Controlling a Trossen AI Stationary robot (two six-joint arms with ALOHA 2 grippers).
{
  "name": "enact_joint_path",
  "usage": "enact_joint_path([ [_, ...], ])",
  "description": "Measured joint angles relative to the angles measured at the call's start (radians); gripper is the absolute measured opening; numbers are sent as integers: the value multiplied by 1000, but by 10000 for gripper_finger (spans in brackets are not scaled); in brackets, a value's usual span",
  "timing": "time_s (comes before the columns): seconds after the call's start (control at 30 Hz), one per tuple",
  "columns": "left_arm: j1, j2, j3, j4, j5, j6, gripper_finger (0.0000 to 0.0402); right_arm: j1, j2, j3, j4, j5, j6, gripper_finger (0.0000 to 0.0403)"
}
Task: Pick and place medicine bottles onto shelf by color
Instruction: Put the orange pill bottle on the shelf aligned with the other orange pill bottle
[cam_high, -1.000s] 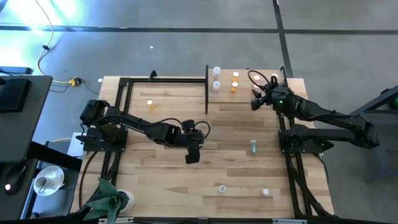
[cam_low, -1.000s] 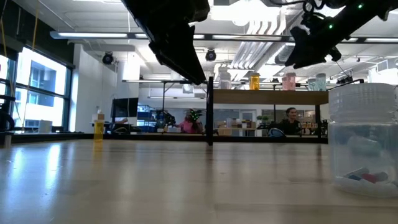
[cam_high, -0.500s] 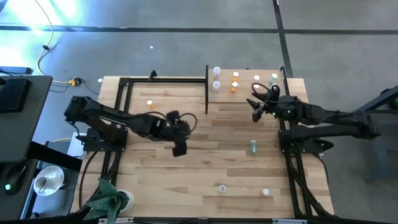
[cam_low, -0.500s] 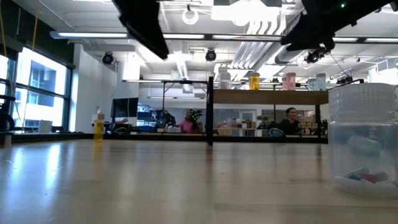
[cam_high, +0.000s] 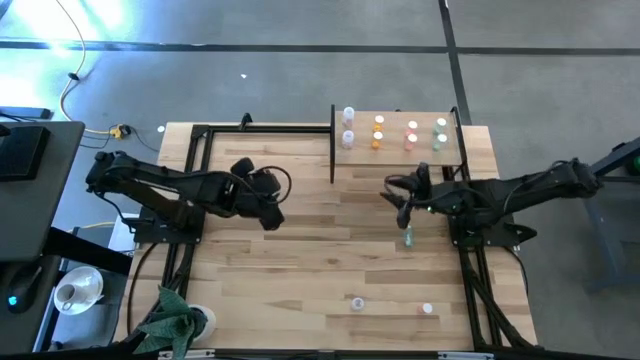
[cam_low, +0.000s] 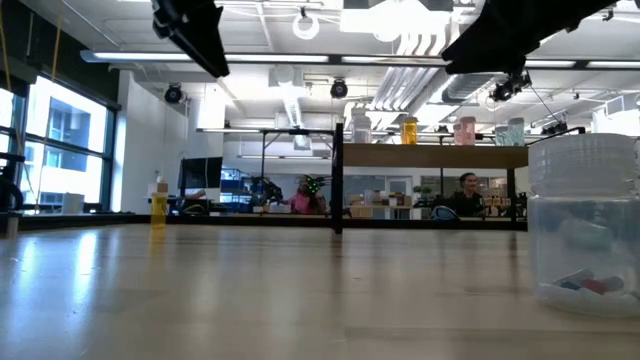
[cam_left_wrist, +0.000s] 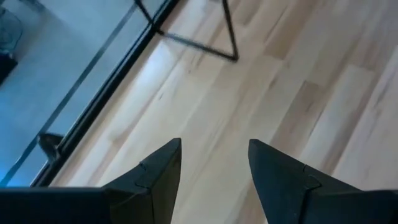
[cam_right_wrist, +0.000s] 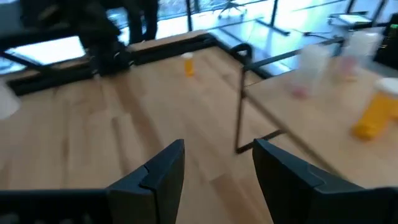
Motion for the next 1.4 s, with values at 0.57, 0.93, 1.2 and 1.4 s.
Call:
enact_joint_path([
  [0.57,96,-69,-277,63,7,-184,172,122,21,-1,114,2,-45,181],
  [0.93,151,-74,-593,421,-22,-479,172,122,21,-1,114,1,-43,181],
  [1.2,209,-74,-721,580,-48,-558,172,122,21,-1,113,1,-43,181],
  [1.4,244,-74,-744,581,-124,-634,172,122,21,-1,111,1,-43,181],
])
